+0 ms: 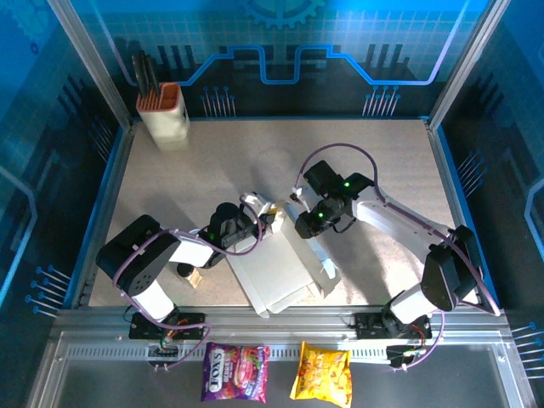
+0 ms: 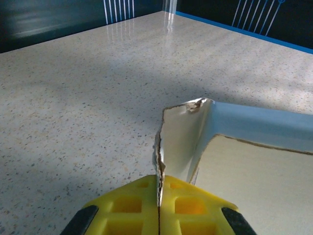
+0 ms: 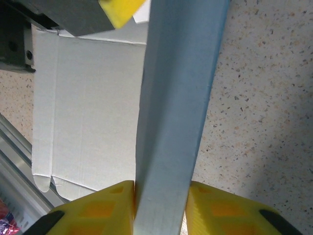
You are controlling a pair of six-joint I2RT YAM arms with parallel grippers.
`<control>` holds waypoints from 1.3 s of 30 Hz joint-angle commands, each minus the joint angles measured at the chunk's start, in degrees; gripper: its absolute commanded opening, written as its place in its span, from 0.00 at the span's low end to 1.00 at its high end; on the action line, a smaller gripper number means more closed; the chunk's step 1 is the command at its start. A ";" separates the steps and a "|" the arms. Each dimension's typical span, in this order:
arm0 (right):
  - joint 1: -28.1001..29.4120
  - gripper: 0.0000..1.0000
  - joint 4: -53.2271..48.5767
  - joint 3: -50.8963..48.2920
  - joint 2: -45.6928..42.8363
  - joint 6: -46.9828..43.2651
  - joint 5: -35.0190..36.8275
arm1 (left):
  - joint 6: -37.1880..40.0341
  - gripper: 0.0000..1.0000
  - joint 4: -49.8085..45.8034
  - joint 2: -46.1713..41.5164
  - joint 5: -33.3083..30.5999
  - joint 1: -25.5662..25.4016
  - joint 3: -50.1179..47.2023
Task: Fold the paper box
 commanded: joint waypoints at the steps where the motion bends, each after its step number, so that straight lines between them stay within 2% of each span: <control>1: 0.93 0.33 0.20 3.54 -2.70 -0.61 0.16 | 0.92 0.05 2.77 1.25 3.82 -0.24 0.45; 7: -0.29 0.37 -0.45 4.75 -4.76 -0.78 0.79 | 0.67 0.05 3.54 1.96 4.61 0.12 0.67; 24: -2.91 0.38 -1.65 5.08 -8.80 -1.47 2.42 | 0.09 0.05 4.98 1.84 6.19 0.20 0.81; 29: -5.08 0.39 -0.13 4.89 -9.18 -0.61 2.49 | 1.36 0.05 5.34 2.43 7.24 0.55 2.01; 34: -8.23 0.40 -0.42 6.11 -9.13 -0.72 2.02 | 1.05 0.04 10.24 7.02 10.50 2.18 4.32; 39: -11.45 0.40 0.84 5.89 -10.05 -0.65 0.64 | 0.51 0.05 9.60 8.86 12.53 3.10 7.67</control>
